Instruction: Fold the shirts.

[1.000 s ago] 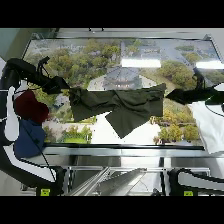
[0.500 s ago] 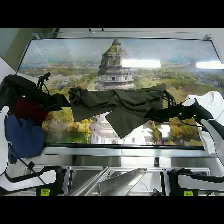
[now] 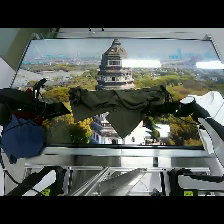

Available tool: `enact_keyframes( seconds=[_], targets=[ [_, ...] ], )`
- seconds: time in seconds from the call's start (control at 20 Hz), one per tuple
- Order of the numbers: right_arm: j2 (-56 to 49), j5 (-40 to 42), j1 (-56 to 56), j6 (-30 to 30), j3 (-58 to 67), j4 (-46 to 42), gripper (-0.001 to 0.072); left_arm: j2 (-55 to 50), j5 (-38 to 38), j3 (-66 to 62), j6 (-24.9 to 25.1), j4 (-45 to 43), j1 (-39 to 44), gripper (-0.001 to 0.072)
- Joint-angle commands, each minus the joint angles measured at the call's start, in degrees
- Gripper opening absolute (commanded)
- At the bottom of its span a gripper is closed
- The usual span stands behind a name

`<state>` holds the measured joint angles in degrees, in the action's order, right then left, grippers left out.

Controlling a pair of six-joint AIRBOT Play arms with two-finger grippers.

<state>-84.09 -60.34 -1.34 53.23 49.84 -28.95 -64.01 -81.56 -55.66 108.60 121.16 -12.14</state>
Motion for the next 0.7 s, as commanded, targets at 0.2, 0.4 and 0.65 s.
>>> enact_keyframes(
  seconds=[0.2,0.4,0.65],
  targets=[
    [-4.17,0.7,0.0,0.42,30.97,4.55,0.0024,1.27,5.73,0.81,-0.04,0.5,-0.02,0.0701],
    [-24.15,8.31,-0.26,2.86,56.85,4.59,0.0025,-1.18,7.52,0.74,0.0,0.48,-0.02,0.0701],
    [-40.74,12.57,-2.73,9.18,69.75,5.68,0.0027,-7.76,5.49,0.74,0.07,0.48,-0.02,0.0701]
  ],
)
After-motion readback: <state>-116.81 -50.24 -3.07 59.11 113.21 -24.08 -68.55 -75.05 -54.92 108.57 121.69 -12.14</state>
